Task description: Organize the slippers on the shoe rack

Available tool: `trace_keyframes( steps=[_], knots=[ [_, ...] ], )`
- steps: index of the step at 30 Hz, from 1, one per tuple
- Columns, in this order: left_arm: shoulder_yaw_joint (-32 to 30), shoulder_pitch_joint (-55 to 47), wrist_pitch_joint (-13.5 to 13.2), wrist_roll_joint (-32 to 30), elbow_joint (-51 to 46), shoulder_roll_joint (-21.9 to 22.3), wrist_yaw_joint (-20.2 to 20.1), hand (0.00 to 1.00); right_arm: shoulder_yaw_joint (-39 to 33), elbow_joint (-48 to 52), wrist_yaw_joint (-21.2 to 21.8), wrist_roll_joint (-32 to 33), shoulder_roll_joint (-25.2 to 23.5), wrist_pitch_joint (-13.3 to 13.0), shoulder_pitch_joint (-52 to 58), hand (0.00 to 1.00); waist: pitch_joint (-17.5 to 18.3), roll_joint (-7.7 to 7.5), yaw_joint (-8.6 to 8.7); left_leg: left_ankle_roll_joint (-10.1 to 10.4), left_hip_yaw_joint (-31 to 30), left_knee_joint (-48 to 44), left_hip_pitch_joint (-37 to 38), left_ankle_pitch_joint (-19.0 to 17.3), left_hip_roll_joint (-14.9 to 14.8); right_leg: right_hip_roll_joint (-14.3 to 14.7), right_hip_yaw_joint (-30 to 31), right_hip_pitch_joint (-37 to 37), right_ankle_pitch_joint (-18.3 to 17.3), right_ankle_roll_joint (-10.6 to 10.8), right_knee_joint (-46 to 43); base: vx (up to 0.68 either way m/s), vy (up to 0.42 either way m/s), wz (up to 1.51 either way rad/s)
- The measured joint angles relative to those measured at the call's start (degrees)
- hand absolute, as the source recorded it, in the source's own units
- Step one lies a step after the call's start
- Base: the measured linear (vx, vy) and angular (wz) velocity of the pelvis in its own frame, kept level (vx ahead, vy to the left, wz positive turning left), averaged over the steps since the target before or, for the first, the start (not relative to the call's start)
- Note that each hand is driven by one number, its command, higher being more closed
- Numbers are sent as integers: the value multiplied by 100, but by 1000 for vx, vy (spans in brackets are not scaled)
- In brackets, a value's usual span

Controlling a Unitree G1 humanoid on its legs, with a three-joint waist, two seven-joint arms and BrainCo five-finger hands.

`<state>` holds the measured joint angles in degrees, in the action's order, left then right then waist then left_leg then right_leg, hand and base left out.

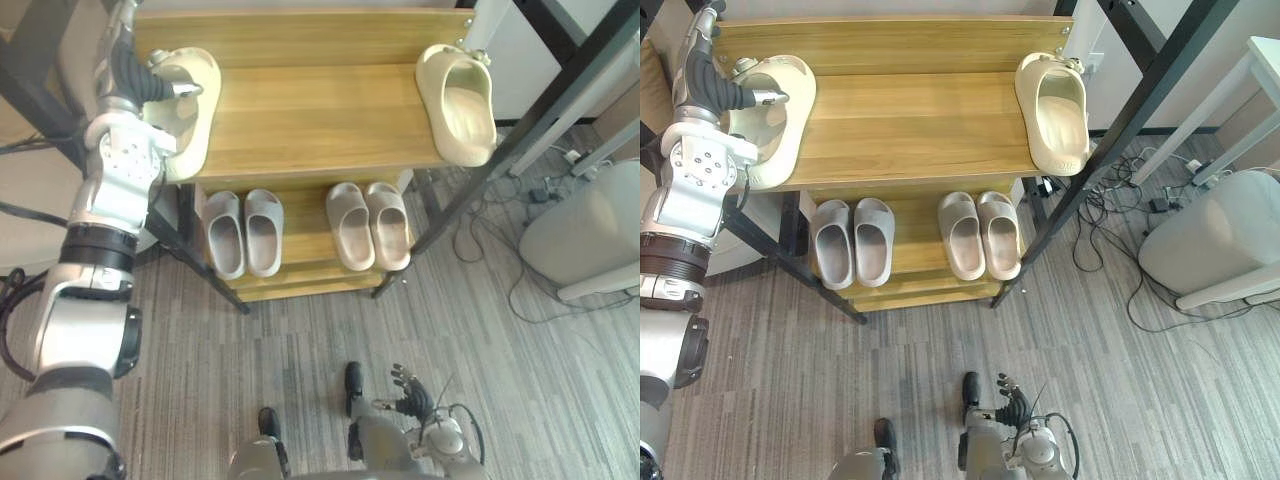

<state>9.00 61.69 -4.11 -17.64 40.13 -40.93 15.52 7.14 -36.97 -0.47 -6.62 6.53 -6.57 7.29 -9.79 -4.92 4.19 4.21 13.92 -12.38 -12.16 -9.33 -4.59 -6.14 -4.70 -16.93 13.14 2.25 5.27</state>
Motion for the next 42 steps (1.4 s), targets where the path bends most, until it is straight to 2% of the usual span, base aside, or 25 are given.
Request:
trace_keyframes(
  steps=[8, 19, 26, 42],
  knots=[
    [256, 327, -4, -481, 348, -249, -225, 0, 46, 16, 65, 42, -1, -71, 0, 0, -15, -19, 62, -7, 23, -315, -249, -103, -38, 9, 35, -129, 68, -21, -5, -27, 47, -2],
    [436, 781, 15, -517, 558, -559, -250, 0, 234, 240, 172, 233, -21, -75, -2, 0, -185, -4, 86, -13, 50, -583, -521, -180, -94, 22, 69, -299, 89, -48, -4, -14, 53, -2],
    [437, 834, 64, -644, 560, -569, -453, 0, 255, 233, 199, 262, -31, -82, 10, 0, -190, 4, 95, -25, 33, -687, -572, -207, -92, 21, 68, -300, 145, -75, -1, 0, 58, 0],
    [423, 727, 102, -468, 410, -550, -465, 0, 293, 106, 211, 254, 0, -74, 6, 0, -226, 88, 169, -32, -85, -579, -360, -204, -73, 24, -55, -58, 106, -130, 4, 12, 61, 3]
  ],
)
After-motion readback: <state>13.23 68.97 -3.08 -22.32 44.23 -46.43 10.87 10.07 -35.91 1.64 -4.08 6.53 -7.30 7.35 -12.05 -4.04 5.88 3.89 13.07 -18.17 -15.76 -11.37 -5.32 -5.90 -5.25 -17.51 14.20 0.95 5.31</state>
